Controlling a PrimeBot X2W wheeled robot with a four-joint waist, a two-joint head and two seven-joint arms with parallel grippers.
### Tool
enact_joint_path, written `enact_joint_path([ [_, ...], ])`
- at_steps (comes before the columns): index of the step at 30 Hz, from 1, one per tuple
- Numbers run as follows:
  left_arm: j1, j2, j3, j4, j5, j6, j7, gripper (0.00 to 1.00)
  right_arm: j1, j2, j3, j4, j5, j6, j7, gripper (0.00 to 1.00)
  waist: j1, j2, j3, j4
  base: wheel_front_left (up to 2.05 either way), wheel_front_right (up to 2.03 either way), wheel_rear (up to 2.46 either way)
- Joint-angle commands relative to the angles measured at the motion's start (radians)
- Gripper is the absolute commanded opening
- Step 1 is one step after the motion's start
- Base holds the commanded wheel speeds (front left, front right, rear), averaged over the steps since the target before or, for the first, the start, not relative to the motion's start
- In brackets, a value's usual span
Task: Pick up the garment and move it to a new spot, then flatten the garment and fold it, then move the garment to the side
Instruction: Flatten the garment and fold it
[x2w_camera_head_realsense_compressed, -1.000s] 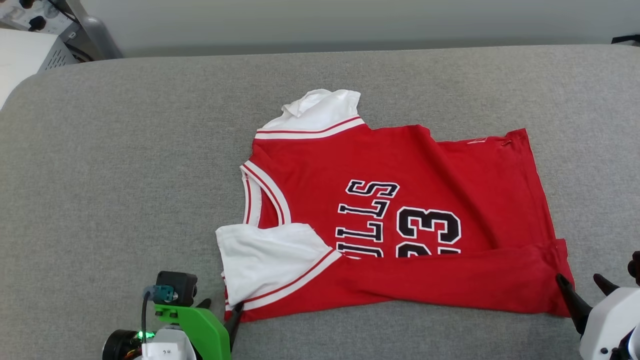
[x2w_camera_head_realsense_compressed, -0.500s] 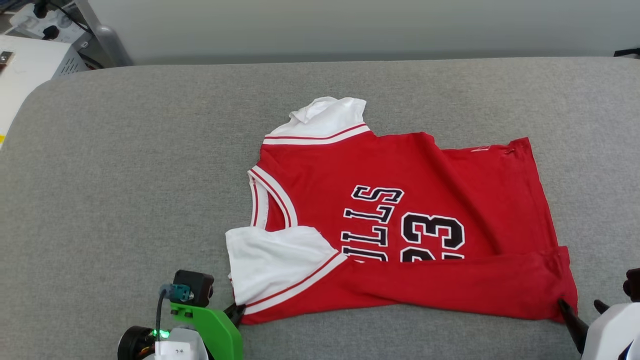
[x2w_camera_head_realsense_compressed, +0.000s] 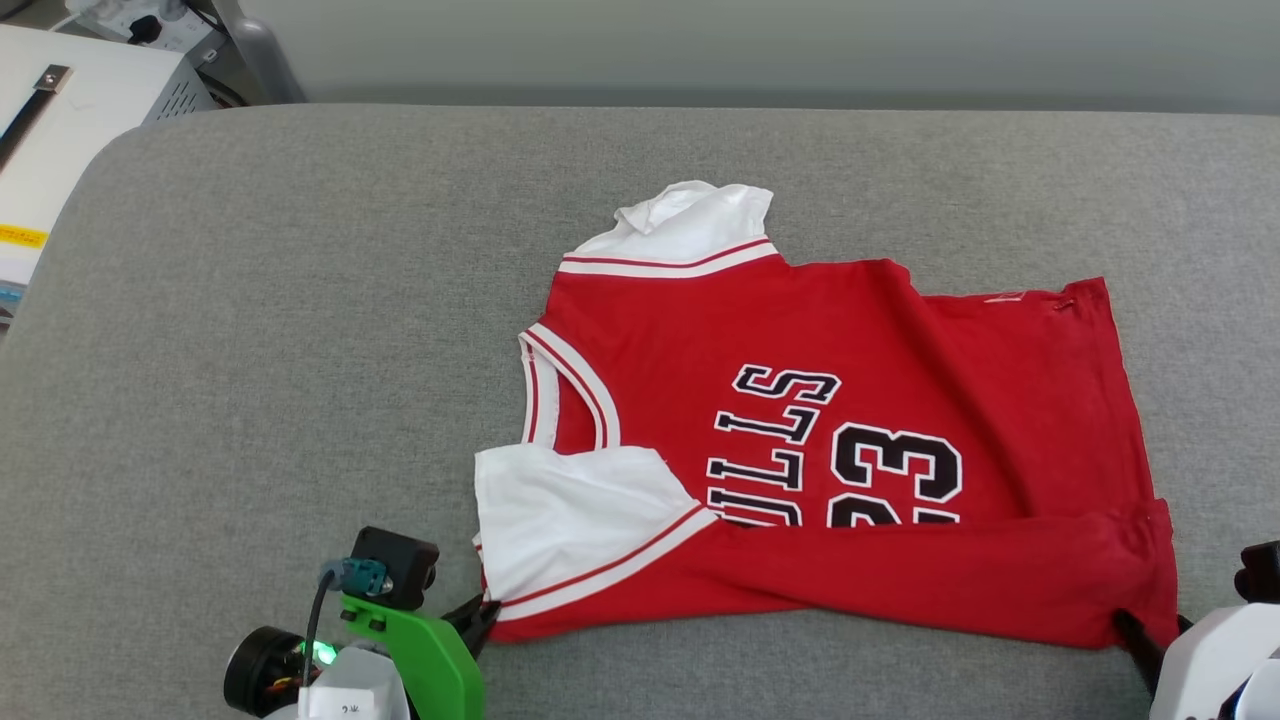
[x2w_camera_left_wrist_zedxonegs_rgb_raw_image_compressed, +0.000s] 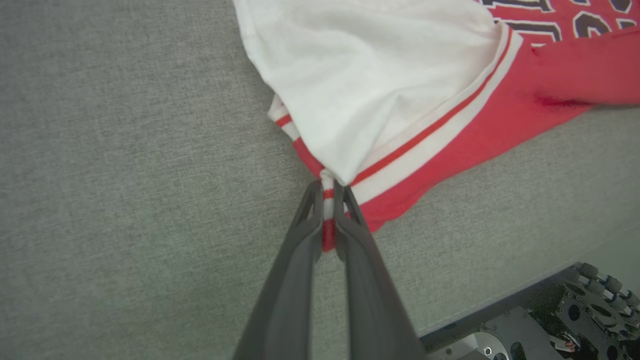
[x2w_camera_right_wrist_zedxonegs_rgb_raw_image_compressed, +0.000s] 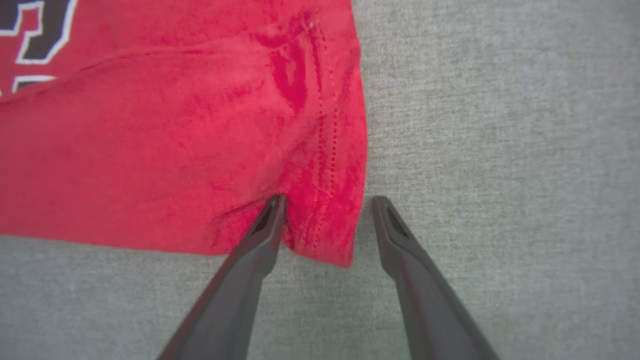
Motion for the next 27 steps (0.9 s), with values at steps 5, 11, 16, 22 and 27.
enact_joint_path([
  [5,-0.010,0.032,-0.011,0.003,0.011,-0.016,0.024,0.00,-0.050,-0.013,0.014,0.056,0.015,-0.001,-0.016,0.00,0.0000,0.0000,0.012,-0.007,0.00,0.00,0.00],
  [11,-0.016,0.052,-0.023,0.026,0.013,-0.037,0.042,0.00,-0.063,-0.035,0.013,0.067,0.030,-0.001,-0.013,0.00,0.0000,0.0000,-0.011,-0.016,0.00,0.00,0.00],
  [16,-0.008,0.072,-0.032,0.022,0.008,-0.048,0.059,0.00,-0.040,-0.048,-0.010,0.029,0.049,-0.001,0.026,0.00,0.0000,0.0000,-0.040,-0.021,0.00,0.00,0.00],
  [22,0.008,0.097,-0.046,-0.011,-0.005,-0.060,0.090,0.00,0.024,-0.042,-0.075,-0.067,0.045,-0.001,0.148,0.00,0.0000,0.0000,-0.064,-0.021,0.00,0.00,0.00],
  [27,0.001,0.079,-0.062,-0.001,-0.001,-0.071,0.094,0.00,0.070,-0.009,-0.107,-0.141,0.022,-0.001,0.241,0.00,0.0000,0.0000,-0.063,-0.023,0.00,0.00,0.00],
])
